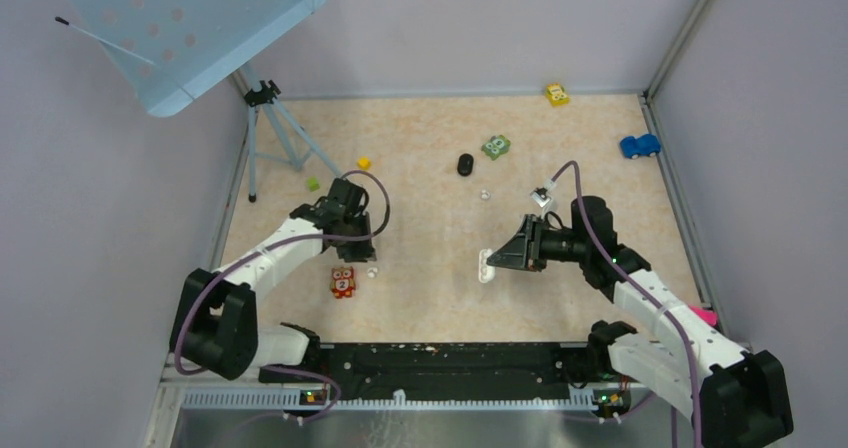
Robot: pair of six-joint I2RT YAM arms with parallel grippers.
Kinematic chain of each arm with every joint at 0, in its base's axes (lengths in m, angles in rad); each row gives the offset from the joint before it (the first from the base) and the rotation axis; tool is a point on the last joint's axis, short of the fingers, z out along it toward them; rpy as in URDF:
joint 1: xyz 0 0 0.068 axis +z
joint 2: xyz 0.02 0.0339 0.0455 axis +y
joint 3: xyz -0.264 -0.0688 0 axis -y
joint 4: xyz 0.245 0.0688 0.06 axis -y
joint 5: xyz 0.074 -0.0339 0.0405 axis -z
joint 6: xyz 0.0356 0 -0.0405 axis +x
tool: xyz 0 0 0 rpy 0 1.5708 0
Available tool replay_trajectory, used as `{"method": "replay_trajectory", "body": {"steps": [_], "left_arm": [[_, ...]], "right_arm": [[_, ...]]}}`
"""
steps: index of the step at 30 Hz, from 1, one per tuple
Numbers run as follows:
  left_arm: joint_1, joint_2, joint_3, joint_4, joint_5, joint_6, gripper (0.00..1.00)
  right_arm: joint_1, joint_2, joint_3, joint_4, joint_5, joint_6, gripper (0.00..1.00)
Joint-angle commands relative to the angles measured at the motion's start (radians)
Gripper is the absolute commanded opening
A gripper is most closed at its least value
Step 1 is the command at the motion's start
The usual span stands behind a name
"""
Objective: Insert the wireless bluetooth earbuds into the charging case
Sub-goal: Pick up the right earbud from the center of the board.
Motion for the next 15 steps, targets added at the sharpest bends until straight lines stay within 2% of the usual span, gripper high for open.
{"method": "replay_trajectory", "body": {"steps": [1, 8, 15], "left_arm": [[0.091, -0.032, -0.058, 0.032, 0.082, 0.001, 0.28], [0.105, 0.062, -0.058, 0.026, 0.105, 0.017, 0.26], [0.105, 0.086, -0.07, 0.025, 0.105, 0.013, 0.25]], "right_arm": [[-0.005, -0.02, 0.013, 0.045, -0.013, 0.009, 0.0], [-0.004, -0.007, 0.024, 0.047, -0.019, 0.006, 0.0], [-0.004, -0.005, 0.016, 0.054, -0.014, 0.012, 0.0]]}}
